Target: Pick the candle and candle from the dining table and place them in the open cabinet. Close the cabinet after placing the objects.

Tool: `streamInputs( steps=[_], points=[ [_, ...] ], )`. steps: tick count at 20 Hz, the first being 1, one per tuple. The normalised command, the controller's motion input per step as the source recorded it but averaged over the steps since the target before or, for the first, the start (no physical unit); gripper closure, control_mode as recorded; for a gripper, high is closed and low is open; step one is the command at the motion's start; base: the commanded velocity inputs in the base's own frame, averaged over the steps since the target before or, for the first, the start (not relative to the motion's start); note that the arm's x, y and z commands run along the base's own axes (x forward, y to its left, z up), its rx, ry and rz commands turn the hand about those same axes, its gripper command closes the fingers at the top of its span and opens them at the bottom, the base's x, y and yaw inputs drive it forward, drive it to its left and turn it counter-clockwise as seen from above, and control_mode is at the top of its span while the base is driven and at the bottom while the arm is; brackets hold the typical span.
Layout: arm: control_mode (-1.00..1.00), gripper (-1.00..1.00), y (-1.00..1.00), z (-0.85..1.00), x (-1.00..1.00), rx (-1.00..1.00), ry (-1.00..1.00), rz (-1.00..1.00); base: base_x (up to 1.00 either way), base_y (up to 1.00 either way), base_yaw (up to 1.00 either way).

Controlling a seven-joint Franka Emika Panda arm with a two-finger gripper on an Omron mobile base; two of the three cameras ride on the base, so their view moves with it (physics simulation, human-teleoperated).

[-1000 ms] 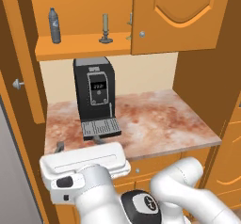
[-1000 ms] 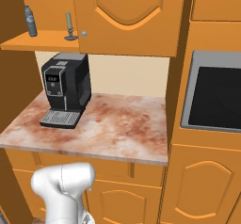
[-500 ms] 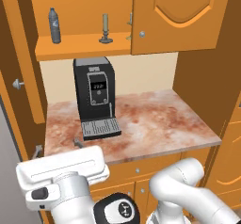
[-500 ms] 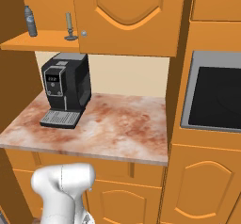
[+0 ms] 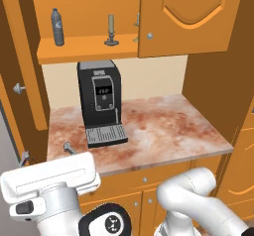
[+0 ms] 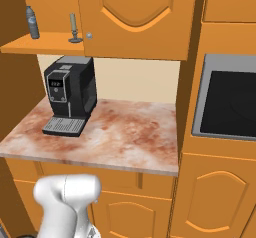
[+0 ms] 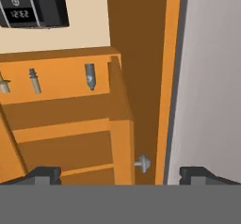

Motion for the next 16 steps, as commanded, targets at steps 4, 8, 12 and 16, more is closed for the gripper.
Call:
streamInputs(
  steps=[4,8,12,16],
  points=[
    [-1.00,-1.00,0.35,0.05,0.00,0.04,-0.12,-0.05,0.00,0.00,0.00],
    [-1.00,-1.00,0.28,0.09,0.00,0.10,-0.14,-0.05,0.00,0.00,0.00],
    [-1.00,-1.00,0.15,0.18,0.00,0.15,-0.16,-0.06,0.00,0.00,0.00],
    [-1.00,-1.00,0.13,0.19,0.05,0.13,-0.12,-0.06,0.00,0.00,0.00]
  ],
)
